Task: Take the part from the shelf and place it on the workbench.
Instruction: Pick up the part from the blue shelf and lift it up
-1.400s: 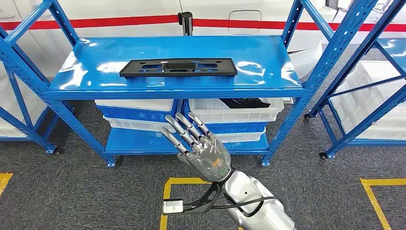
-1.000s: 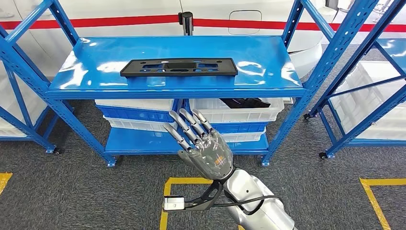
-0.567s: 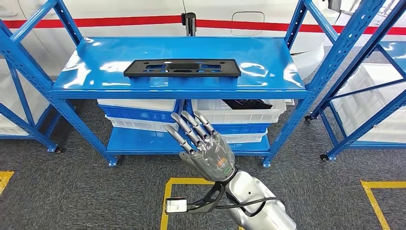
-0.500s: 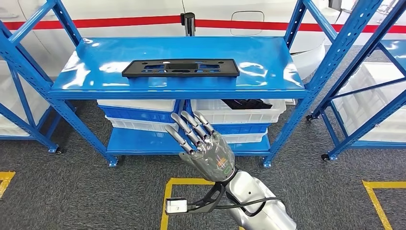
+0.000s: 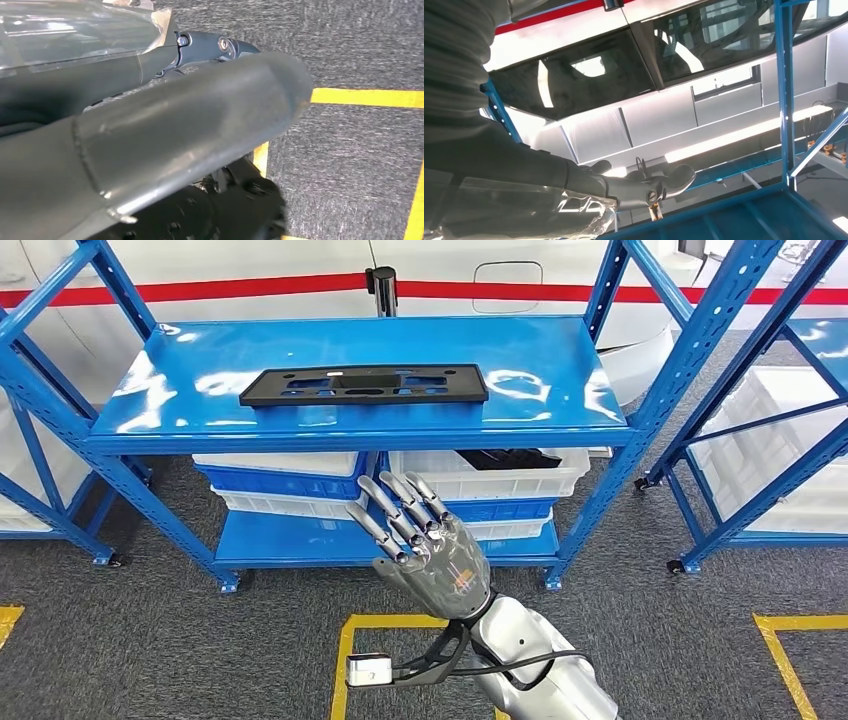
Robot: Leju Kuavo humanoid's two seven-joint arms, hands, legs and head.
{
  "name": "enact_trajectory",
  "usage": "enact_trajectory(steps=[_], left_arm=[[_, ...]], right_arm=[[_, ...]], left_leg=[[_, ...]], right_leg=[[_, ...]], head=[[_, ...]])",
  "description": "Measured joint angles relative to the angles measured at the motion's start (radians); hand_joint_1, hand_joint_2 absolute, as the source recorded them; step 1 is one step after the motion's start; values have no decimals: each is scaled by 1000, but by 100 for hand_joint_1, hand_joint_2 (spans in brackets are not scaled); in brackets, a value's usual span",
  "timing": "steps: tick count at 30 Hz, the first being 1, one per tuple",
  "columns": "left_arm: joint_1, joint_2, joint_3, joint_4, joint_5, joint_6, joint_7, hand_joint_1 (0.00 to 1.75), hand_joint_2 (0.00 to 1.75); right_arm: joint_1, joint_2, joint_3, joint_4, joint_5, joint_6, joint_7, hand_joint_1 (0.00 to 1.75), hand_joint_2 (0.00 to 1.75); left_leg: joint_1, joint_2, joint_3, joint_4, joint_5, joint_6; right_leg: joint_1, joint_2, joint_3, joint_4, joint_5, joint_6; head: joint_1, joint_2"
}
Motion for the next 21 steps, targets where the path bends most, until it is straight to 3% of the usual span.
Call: enact_trajectory(steps=[1, 5, 7, 9, 11, 12, 14, 15, 17, 21], left_arm=[[0, 0, 0, 0, 0, 0, 0, 0, 0], [1, -1, 0, 0, 0, -2, -3, 0, 0], [0, -2, 0, 0, 0, -5, -8, 0, 0], [0, -3, 0, 0, -1, -8, -12, 0, 0], [0, -3, 0, 1, -4, -9, -14, 0, 0], [1, -4, 0, 1, -6, -9, -15, 0, 0], [0, -5, 0, 1, -10, -10, -17, 0, 0], [0, -6, 0, 1, -13, -11, -19, 0, 0], [-2, -7, 0, 1, -18, -12, -22, 0, 0], [-3, -7, 0, 1, -19, -12, -26, 0, 0]], right_arm=[[0, 0, 0, 0, 0, 0, 0, 0, 175], [-2, 0, 0, 0, -4, -1, 0, 0, 175], [-2, 0, -1, 0, -5, -4, 0, 0, 175], [3, -1, -1, 2, -5, -7, 0, 0, 175], [9, -1, -1, 5, -3, -9, 2, 0, 175], [10, -1, -1, 6, 0, -9, 5, 0, 175], [9, 0, -1, 6, 6, -8, 12, 0, 175], [8, 1, -2, 6, 10, -7, 16, 0, 175], [7, 2, -4, 6, 15, -5, 25, 0, 175], [7, 3, -5, 6, 21, -6, 27, 0, 175]], left_leg=[[-3, -1, 11, -25, 6, 4], [-9, -3, 15, -37, 7, 33], [-8, -2, 21, -44, 11, 47], [-13, -2, 22, -44, 9, 54], [-18, -4, 24, -44, 7, 58], [-21, -5, 26, -43, 5, 58], [-25, -8, 33, -43, 0, 58], [-29, -10, 36, -41, -5, 55], [-34, -12, 40, -38, -14, 47], [-26, -9, 35, -12, -38, 25]], right_leg=[[3, 0, 0, 0, -2, 4], [6, -1, -7, 8, -10, 28], [9, -2, -47, 87, -47, 23], [9, -2, -120, 225, -98, 13], [9, -2, -166, 298, -110, 16], [9, -2, -162, 281, -94, 21], [10, -2, -105, 156, -34, 31], [12, -2, -71, 88, -8, 30], [16, -1, -33, 11, 15, 19], [7, 0, -18, -1, 14, -8]], head=[[0, 0], [1, 0], [4, 0], [6, 0], [6, 0], [6, 0], [7, 0], [7, 0], [5, 0], [1, 0]])
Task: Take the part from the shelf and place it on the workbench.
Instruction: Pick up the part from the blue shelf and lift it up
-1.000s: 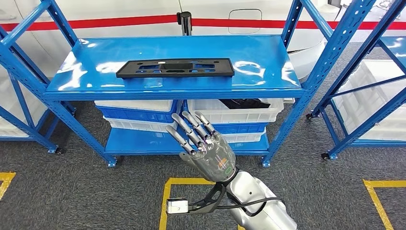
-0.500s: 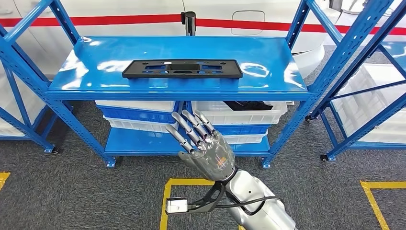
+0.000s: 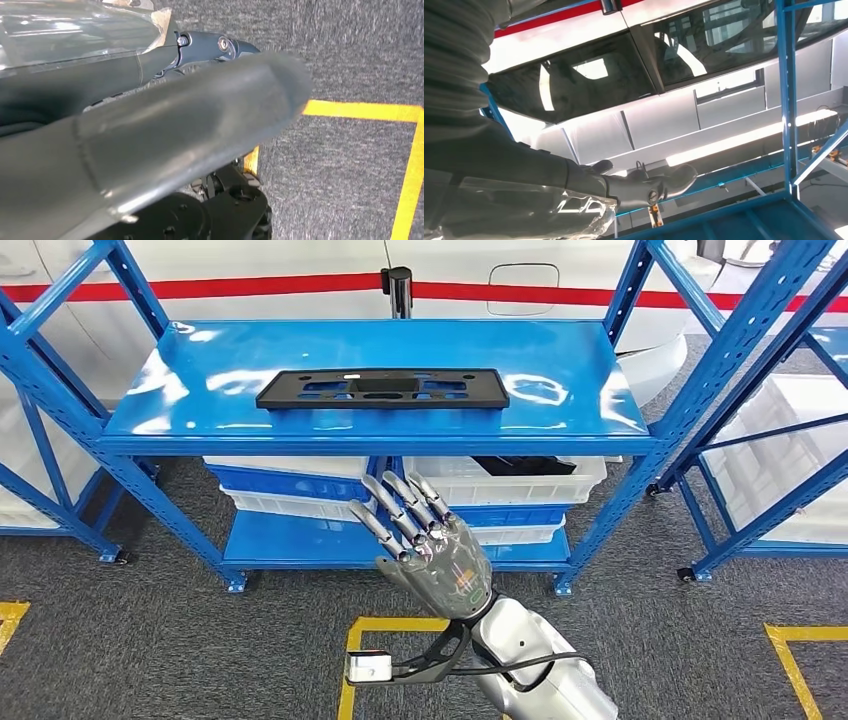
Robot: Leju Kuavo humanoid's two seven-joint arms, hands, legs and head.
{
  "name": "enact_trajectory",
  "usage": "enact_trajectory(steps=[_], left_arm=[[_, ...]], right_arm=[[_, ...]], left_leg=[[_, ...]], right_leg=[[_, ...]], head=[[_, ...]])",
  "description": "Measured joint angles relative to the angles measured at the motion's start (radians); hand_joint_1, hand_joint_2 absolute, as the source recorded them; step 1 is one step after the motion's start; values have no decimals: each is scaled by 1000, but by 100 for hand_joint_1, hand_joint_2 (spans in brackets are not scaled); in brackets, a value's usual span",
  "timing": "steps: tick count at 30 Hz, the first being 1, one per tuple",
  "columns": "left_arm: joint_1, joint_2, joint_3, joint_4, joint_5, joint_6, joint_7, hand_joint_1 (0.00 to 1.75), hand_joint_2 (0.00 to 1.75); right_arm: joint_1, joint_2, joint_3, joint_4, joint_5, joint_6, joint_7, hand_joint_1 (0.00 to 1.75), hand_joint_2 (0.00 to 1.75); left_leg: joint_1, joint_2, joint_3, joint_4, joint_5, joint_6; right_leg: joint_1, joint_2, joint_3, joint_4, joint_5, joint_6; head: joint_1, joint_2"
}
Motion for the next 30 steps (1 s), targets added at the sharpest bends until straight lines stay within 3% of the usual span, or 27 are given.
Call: enact_trajectory(steps=[1, 3, 4, 5, 6, 7, 9, 11, 15, 17, 19, 20, 21, 22, 24, 26, 28, 30], left_arm=[[0, 0, 0, 0, 0, 0, 0, 0, 0], [1, -1, 0, 0, 0, 1, 0, 0, 0], [2, -2, 0, 1, 0, 1, 0, 0, 0], [3, -2, 0, 1, 0, 1, 0, 0, 0], [3, -2, 0, 1, 0, 2, 0, 0, 0], [4, -2, 0, 2, 0, 2, 0, 0, 0], [3, -2, 0, 2, 0, 3, 0, 0, 0], [2, -3, 0, 4, 0, 4, 0, 0, 0], [3, -4, 0, 5, 0, 4, 0, 0, 0], [3, -6, 0, 5, 0, 4, 0, 0, 0], [3, -6, 0, 5, 0, 6, 0, 0, 0], [3, -7, 0, 5, 0, 6, 0, 0, 0], [4, -8, 0, 5, 0, 7, 0, 0, 0], [4, -10, 0, 5, 0, 9, 0, 0, 0], [6, -14, 0, 6, -1, 11, 0, 0, 0], [6, -18, 0, 6, -2, 12, -1, 0, 0], [5, -20, 0, 7, -2, 13, -2, 0, 0], [5, -20, 0, 6, -2, 13, -2, 0, 0]], right_arm=[[0, 1, 0, 0, 0, -2, -1, 0, 175], [0, 2, 1, 2, -3, -7, -3, 0, 175], [0, 2, 1, 3, -4, -8, -4, 0, 175], [1, 2, 1, 4, -5, -8, -4, 0, 175], [1, 2, 1, 6, -6, -9, -4, 0, 175], [1, 2, 2, 6, -7, -9, -4, 0, 175], [1, 2, 2, 6, -7, -10, -4, 0, 175], [0, 2, 2, 6, -8, -12, -4, 0, 175], [-2, 2, 3, 5, -11, -12, -3, 0, 175], [-2, 2, 3, 5, -12, -13, -3, 0, 175], [1, -1, 4, 5, -13, -14, -3, 0, 175], [4, -2, 4, 5, -13, -14, -3, 0, 175], [6, -4, 5, 6, -14, -14, -2, 0, 175], [7, -4, 6, 6, -14, -14, -1, 0, 175], [8, -4, 7, 5, -15, -13, 1, 0, 175], [8, -4, 7, 5, -14, -13, 2, 0, 175], [9, -3, 7, 5, -14, -12, 3, 0, 175], [9, -2, 7, 5, -13, -12, 3, 0, 175]], left_leg=[[4, 2, -18, 41, -21, -8], [15, 4, -87, 169, -77, -24], [20, 5, -126, 230, -96, -30], [25, 6, -151, 260, -95, -35], [30, 7, -159, 254, -74, -40], [35, 9, -145, 208, -35, -43], [41, 13, -88, 70, 43, -47], [38, 11, -53, -4, 66, -38], [29, 8, -36, -20, 56, 0], [29, 8, -23, -27, 54, 16], [25, 7, -17, -27, 46, 26], [23, 6, -13, -27, 41, 27], [21, 4, -7, -27, 36, 28], [19, 3, 1, -27, 30, 27], [16, -1, 19, -26, 15, 22], [11, -3, 30, -24, 0, 13], [11, -4, 35, -25, -11, 1], [17, -1, 37, -13, -23, -11]], right_leg=[[-4, 0, 5, -3, -1, -6], [-5, -1, 12, -3, -6, -15], [-5, -1, 15, -3, -9, -16], [-6, -1, 17, -3, -12, -16], [-7, 0, 22, -3, -16, -14], [-9, 0, 28, -3, -21, -11], [-10, 1, 40, -2, -33, 1], [-5, 1, 43, -3, -44, 15], [-4, -2, 49, 7, -62, 38], [-4, -2, 3, 101, -101, 32], [-3, -2, -83, 242, -147, 23], [-3, -2, -118, 288, -155, 25], [-3, -2, -133, 294, -143, 31], [-2, -2, -128, 261, -116, 38], [0, -2, -76, 121, -37, 48], [5, -2, -34, 25, 12, 38], [9, -2, -25, 11, 15, 21], [1, 0, -15, 5, 11, 5]], head=[[-2, 0], [-5, 0], [-5, 0], [-5, 0], [-5, 0], [-5, 0], [-6, 0], [-4, 0], [0, 0], [3, 0], [4, 0], [4, 0], [4, 0], [4, 0], [5, 0], [5, 0], [4, 0], [4, 0]])
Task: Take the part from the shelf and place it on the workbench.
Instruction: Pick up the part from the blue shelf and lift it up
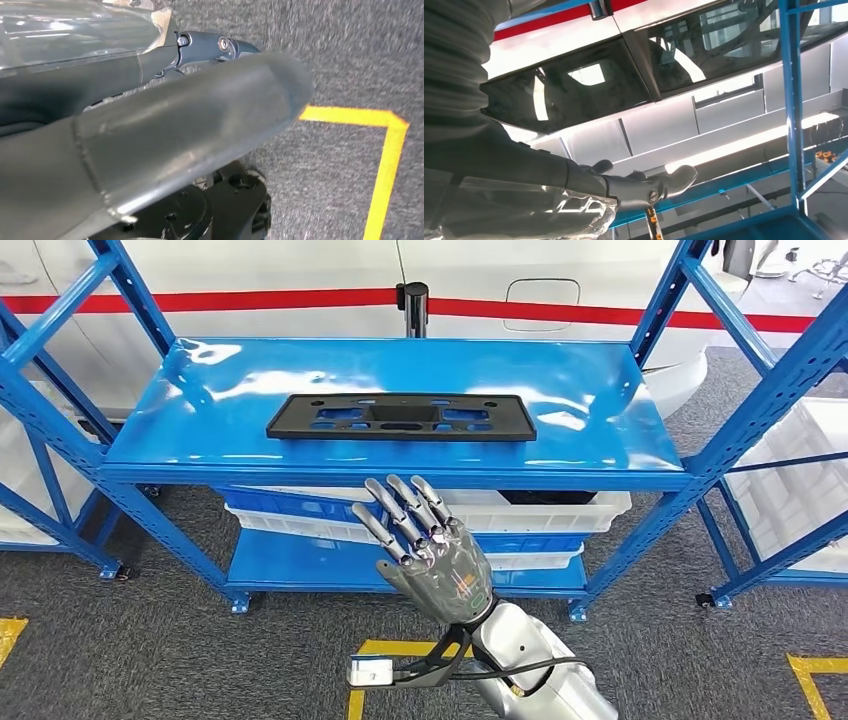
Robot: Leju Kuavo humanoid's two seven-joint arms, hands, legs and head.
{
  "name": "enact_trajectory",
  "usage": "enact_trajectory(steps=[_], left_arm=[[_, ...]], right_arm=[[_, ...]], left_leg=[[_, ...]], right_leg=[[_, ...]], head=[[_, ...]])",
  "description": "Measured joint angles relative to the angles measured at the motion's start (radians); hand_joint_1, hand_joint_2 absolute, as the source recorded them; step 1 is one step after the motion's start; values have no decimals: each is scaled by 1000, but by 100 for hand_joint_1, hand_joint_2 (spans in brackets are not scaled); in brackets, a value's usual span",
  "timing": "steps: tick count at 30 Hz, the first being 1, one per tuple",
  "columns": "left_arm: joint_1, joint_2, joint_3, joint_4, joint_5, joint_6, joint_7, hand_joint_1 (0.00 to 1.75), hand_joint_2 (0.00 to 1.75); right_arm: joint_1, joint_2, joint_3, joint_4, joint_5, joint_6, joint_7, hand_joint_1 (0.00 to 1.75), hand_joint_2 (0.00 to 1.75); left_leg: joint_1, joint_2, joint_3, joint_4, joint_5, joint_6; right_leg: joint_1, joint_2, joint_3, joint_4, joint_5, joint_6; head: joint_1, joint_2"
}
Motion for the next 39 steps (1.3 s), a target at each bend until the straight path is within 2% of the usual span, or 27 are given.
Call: enact_trajectory(steps=[2, 4, 5, 6, 7, 9, 10, 11, 14, 16, 17, 18, 20, 21, 22, 24, 25, 26, 27, 29, 31, 32, 33, 35, 36, 37, 39], left_arm=[[0, -1, 0, 0, 0, 0, -1, 0, 0], [1, -2, 0, 0, -1, 0, -1, 0, 0], [2, -2, 0, 0, -2, 0, -1, 0, 0], [3, -3, 0, 0, -2, 0, -1, 0, 0], [5, -3, 0, 0, -2, 1, -1, 0, 0], [7, -3, 0, 0, -3, 1, -1, 0, 0], [7, -3, 0, 0, -3, 1, -1, 0, 0], [7, -3, 0, 0, -3, 1, -1, 0, 0], [8, -3, 0, 1, -6, 1, -3, 0, 0], [11, -5, 0, 1, -8, 1, -4, 0, 0], [11, -6, 0, 0, -8, 1, -5, 0, 0], [11, -6, 0, 0, -9, 1, -6, 0, 0], [11, -6, 0, 0, -10, 1, -9, 0, 0], [12, -7, 0, 0, -10, 0, -11, 0, 0], [12, -7, 0, 0, -11, 0, -13, 0, 0], [14, -10, 0, 1, -12, 0, -17, 0, 0], [14, -11, 0, 1, -12, 0, -18, 0, 0], [14, -12, 0, 1, -13, 1, -20, 0, 0], [13, -12, 0, 1, -13, 1, -20, 0, 0], [11, -12, 0, 0, -14, 1, -22, 0, 0], [9, -10, 0, 0, -14, 2, -22, 0, 0], [9, -10, 0, -1, -14, 2, -23, 0, 0], [8, -9, 0, -1, -14, 2, -23, 0, 0], [9, -8, 0, -1, -15, 2, -23, 0, 0], [10, -8, 0, -1, -15, 2, -23, 0, 0], [11, -8, 0, -1, -15, 2, -23, 0, 0], [13, -7, 0, -1, -15, 2, -23, 0, 0]], right_arm=[[-1, 2, 0, -1, 0, 0, 0, 0, 175], [0, 4, 0, -1, 1, 0, 1, 0, 175], [1, 4, 0, -1, 1, 0, 1, 0, 175], [2, 4, 1, -1, 1, 0, 1, 0, 175], [4, 4, 1, -1, 1, 0, 1, 0, 175], [4, 5, 1, 0, 1, 0, 2, 0, 175], [4, 5, 1, 0, 1, 0, 2, 0, 175], [4, 5, 1, 0, 1, 0, 2, 0, 175], [3, 7, 1, -1, 1, 0, 3, 0, 175], [2, 8, 1, -1, 1, 0, 3, 0, 175], [2, 8, 1, -2, 1, 0, 3, 0, 175], [2, 6, 1, -1, 1, 0, 4, 0, 175], [5, 3, 1, 0, 1, 0, 5, 0, 175], [7, 1, 1, 1, 1, 0, 5, 0, 175], [8, 0, 1, 3, 0, 0, 6, 0, 175], [10, -1, 1, 7, -1, -2, 6, 0, 175], [10, -1, 1, 9, -1, -4, 6, 0, 175], [10, -1, 1, 11, -2, -6, 6, 0, 175], [10, -1, 1, 13, -2, -7, 6, 0, 175], [9, 0, 1, 15, -2, -10, 6, 0, 175], [9, 3, 1, 15, -2, -12, 6, 0, 175], [8, 5, 1, 15, -2, -12, 6, 0, 175], [8, 7, 1, 16, -2, -12, 6, 0, 175], [9, 10, 1, 17, -1, -13, 6, 0, 175], [9, 10, 1, 19, -1, -13, 6, 0, 175], [10, 10, 2, 19, 0, -13, 6, 0, 175], [10, 10, 2, 20, 0, -13, 6, 0, 175]], left_leg=[[5, 4, -36, 79, -37, -11], [9, 6, -120, 217, -86, -22], [12, 6, -159, 269, -94, -26], [14, 7, -182, 286, -82, -28], [16, 9, -186, 265, -50, -29], [19, 12, -143, 134, 44, -27], [18, 13, -117, 71, 75, -24], [16, 14, -100, 28, 90, -18], [7, 11, -86, 4, 81, 6], [7, 10, -74, -6, 82, 22], [8, 10, -66, -10, 82, 29], [8, 11, -62, -11, 79, 34], [6, 10, -54, -11, 69, 40], [5, 8, -48, -11, 63, 40], [4, 6, -41, -10, 57, 39], [4, 4, -20, -10, 41, 33], [1, 3, -11, -9, 31, 29], [-1, 2, -3, -8, 22, 23], [-2, 2, 1, -8, 14, 17], [0, 3, 8, -8, 3, 5], [6, 6, 8, 11, -10, -7], [8, 7, -7, 46, -26, -13], [11, 8, -36, 101, -48, -18], [14, 9, -122, 230, -89, -27], [14, 9, -156, 267, -88, -29], [14, 9, -172, 266, -64, -29], [14, 10, -148, 162, 29, -25]], right_leg=[[-7, 0, 15, -6, -5, -15], [-6, -1, 25, -7, -15, -24], [-6, -1, 30, -7, -20, -25], [-6, 0, 36, -6, -25, -24], [-6, 1, 44, -6, -31, -22], [-7, 3, 60, -7, -45, -15], [-4, 3, 66, -6, -53, -10], [-1, 3, 69, -7, -60, -3], [3, 3, 76, -12, -74, 17], [2, 1, 70, 16, -88, 24], [2, 0, 49, 61, -106, 22], [0, 0, 13, 125, -130, 19], [-1, 0, -76, 257, -169, 17], [-1, 0, -104, 287, -167, 22], [-1, 0, -112, 277, -148, 30], [-1, -1, -75, 154, -70, 48], [1, -2, -48, 87, -33, 51], [2, -3, -27, 38, -8, 45], [5, -4, -16, 15, 3, 35], [8, -2, -9, 13, 1, 10], [3, 0, 2, 9, -4, -9], [0, 0, 10, 6, -7, -17], [-1, 0, 16, 5, -11, -24], [2, 0, 24, 5, -21, -33], [4, 1, 29, 6, -26, -34], [5, 3, 35, 6, -32, -34], [5, 6, 53, 6, -44, -30]], head=[[-2, 0], [-3, 0], [-3, 0], [-3, 0], [-3, 0], [-3, 0], [-3, 0], [-2, 0], [0, 0], [1, 0], [3, 0], [4, 0], [5, 0], [5, 0], [5, 0], [5, 0], [5, 0], [6, 0], [5, 0], [5, 0], [4, 0], [2, 0], [0, 0], [-2, 0], [-2, 0], [-3, 0], [-3, 0]])
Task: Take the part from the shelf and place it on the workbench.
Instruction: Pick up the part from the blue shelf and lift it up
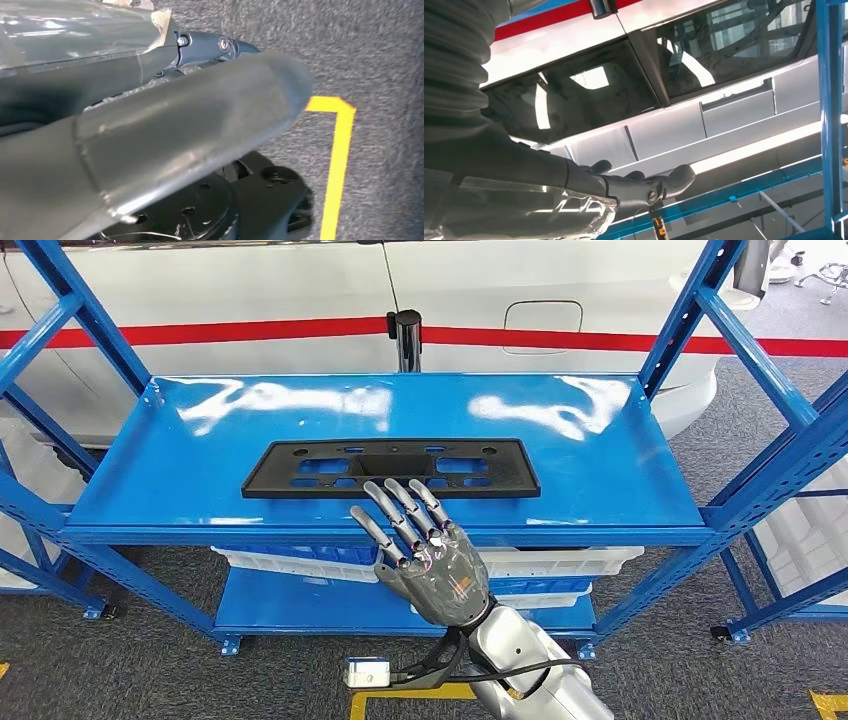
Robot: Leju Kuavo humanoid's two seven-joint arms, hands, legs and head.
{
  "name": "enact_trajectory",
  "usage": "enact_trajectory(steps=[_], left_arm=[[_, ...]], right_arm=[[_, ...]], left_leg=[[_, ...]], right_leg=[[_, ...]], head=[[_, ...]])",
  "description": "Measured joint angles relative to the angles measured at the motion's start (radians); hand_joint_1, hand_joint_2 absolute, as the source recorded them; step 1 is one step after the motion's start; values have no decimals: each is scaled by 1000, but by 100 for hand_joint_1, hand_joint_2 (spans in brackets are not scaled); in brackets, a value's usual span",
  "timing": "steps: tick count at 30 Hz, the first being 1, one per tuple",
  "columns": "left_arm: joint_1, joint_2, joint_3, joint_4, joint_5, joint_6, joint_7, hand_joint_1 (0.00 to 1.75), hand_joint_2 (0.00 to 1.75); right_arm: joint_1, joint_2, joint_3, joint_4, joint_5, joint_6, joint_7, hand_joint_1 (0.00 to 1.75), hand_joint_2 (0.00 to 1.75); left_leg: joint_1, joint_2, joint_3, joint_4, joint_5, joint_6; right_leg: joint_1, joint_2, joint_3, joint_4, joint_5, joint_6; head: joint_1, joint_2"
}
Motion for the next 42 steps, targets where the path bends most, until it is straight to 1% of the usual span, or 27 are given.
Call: enact_trajectory(steps=[1, 2, 3, 4, 6, 8, 9, 10, 12, 13, 14, 15, 16, 17, 18, 19, 20, 21, 22, 24, 25, 30, 32, 35, 37, 39, 42], left_arm=[[0, 0, 0, 0, 0, 0, 0, 0, 0], [0, 1, 0, 0, 0, 0, 0, 0, 0], [-1, 1, 0, 0, 0, 0, 0, 0, 0], [-2, 2, 0, 0, 0, 0, 0, 0, 0], [-2, 2, 0, 0, -1, 0, -1, 0, 0], [0, 1, 0, 0, -1, 1, 0, 0, 0], [0, 1, 0, 0, -1, 2, 0, 0, 0], [0, 0, 0, 0, -1, 4, 2, 0, 0], [-1, 0, 0, 0, -2, 6, 4, 0, 0], [-1, 1, 0, 0, -2, 6, 5, 0, 0], [-1, 1, 0, 0, -2, 6, 6, 0, 0], [-1, 1, 0, 0, -3, 6, 7, 0, 0], [-1, 1, 0, 0, -4, 6, 7, 0, 0], [-1, 2, 0, 0, -4, 6, 8, 0, 0], [-3, 4, 0, 0, -4, 6, 9, 0, 0], [-5, 6, 0, 0, -4, 9, 11, 0, 0], [-8, 8, 0, 0, -4, 14, 16, 0, 0], [-11, 10, 0, 0, -4, 21, 22, 0, 0], [-14, 12, 0, 0, -4, 29, 28, 0, 0], [-18, 14, 0, 0, -4, 43, 39, 0, 0], [-21, 15, 0, 0, -4, 47, 43, 0, 0], [-30, 23, 0, 0, -4, 55, 62, 0, 0], [-32, 25, 0, 0, -4, 58, 67, 0, 0], [-34, 27, 0, 0, -4, 66, 75, 0, 0], [-34, 28, 0, 0, -4, 71, 82, 0, 0], [-34, 29, 0, 0, -4, 75, 88, 0, 0], [-34, 32, 0, 0, -4, 81, 96, 0, 0]], right_arm=[[0, 0, 0, 0, 0, 0, 0, 0, 175], [-1, 0, 0, 0, 0, 0, 0, 0, 175], [-1, 0, 0, 0, 0, 0, 0, 0, 175], [-2, 0, 0, 1, 0, -1, 0, 0, 175], [-1, 0, 0, 1, 0, -1, 0, 0, 175], [1, 0, 0, -1, 0, -3, 0, 0, 175], [3, 0, 0, -2, 0, -4, 0, 0, 175], [7, 0, 0, -3, 0, -6, 0, 0, 175], [18, -2, 0, -4, 0, -8, 1, 0, 175], [24, -3, 0, -4, 0, -9, 2, 0, 175], [29, -4, 0, -3, 0, -8, 4, 0, 175], [31, -5, -1, -3, -1, -8, 5, 0, 175], [32, -5, -1, -3, -4, -6, 5, 0, 175], [32, -6, -1, -3, -9, -4, 4, 0, 175], [32, -6, -1, -3, -19, 1, 0, 0, 175], [32, -6, 0, -3, -33, 8, -6, 0, 175], [30, -6, 2, -3, -51, 19, -14, 0, 175], [28, -4, 6, -3, -71, 31, -24, 0, 175], [24, -2, 12, -3, -89, 45, -33, 0, 175], [14, 5, 27, -3, -115, 71, -47, 0, 175], [9, 8, 36, -2, -123, 82, -51, 0, 175], [-25, 34, 79, 19, -148, 138, -59, 0, 175], [-43, 47, 96, 38, -158, 155, -62, 0, 175], [-64, 64, 121, 61, -173, 169, -73, 0, 175], [-70, 72, 138, 68, -183, 175, -81, 0, 175], [-74, 78, 155, 71, -194, 182, -87, 0, 175], [-81, 81, 179, 72, -217, 194, -91, 0, 175]], left_leg=[[-1, 0, 24, -65, 41, 4], [-2, 0, 44, -113, 62, 9], [-6, 0, 55, -139, 66, 14], [-10, 0, 61, -150, 61, 20], [-18, -1, 65, -157, 51, 34], [-14, -1, 80, -172, 52, 48], [-11, 0, 88, -180, 54, 53], [-8, 0, 95, -186, 54, 57], [-9, 0, 103, -187, 47, 61], [-9, -1, 108, -187, 42, 61], [-9, -1, 115, -187, 35, 59], [-7, -2, 125, -187, 27, 56], [-6, -4, 135, -186, 19, 51], [-6, -5, 143, -185, 10, 45], [-7, -6, 149, -182, 0, 38], [-9, -6, 152, -180, -9, 31], [-10, -6, 153, -177, -17, 27], [-10, -6, 155, -176, -22, 30], [-8, -4, 157, -177, -23, 36], [-6, -2, 162, -182, -23, 48], [-6, -1, 165, -186, -24, 50], [-5, 0, 173, -199, -25, 48], [-3, 0, 173, -200, -25, 42], [0, 0, 174, -201, -25, 20], [2, 0, 174, -201, -24, 10], [1, 0, 174, -201, -25, 6], [-1, 0, 176, -201, -25, 5]], right_leg=[[0, 1, 6, -1, -6, 2], [1, 0, 12, -2, -11, 5], [3, 0, 14, -3, -15, 9], [3, 0, 14, -5, -19, 14], [3, 0, 16, -10, -25, 25], [3, -2, 15, 2, -34, 34], [4, -3, 2, 30, -45, 35], [3, -4, -25, 82, -64, 34], [-2, -5, -111, 218, -106, 33], [-4, -5, -149, 269, -114, 37], [-7, -5, -170, 283, -104, 45], [-11, -5, -171, 255, -75, 57], [-16, -6, -153, 194, -35, 71], [-21, -9, -130, 121, 7, 82], [-23, -11, -107, 63, 39, 85], [-24, -12, -92, 27, 56, 80], [-24, -12, -84, 14, 63, 71], [-23, -11, -81, 13, 62, 61], [-23, -9, -80, 13, 61, 56], [-20, -5, -79, 13, 59, 52], [-19, -4, -79, 13, 57, 50], [-16, -3, -77, 13, 51, 40], [-14, -3, -77, 13, 50, 38], [-10, -3, -77, 14, 50, 38], [-9, -3, -76, 14, 50, 38], [-9, -3, -75, 14, 50, 38], [-10, -3, -72, 13, 50, 38]], head=[[0, 0], [1, 0], [1, 0], [1, 0], [1, 0], [2, 0], [3, 0], [4, 0], [6, 0], [6, 0], [6, 0], [6, 0], [6, 0], [8, 0], [9, 0], [8, 0], [7, 0], [5, 0], [2, 0], [1, 0], [1, 0], [1, 0], [1, 0], [1, 0], [1, 0], [2, 0], [2, 0]])
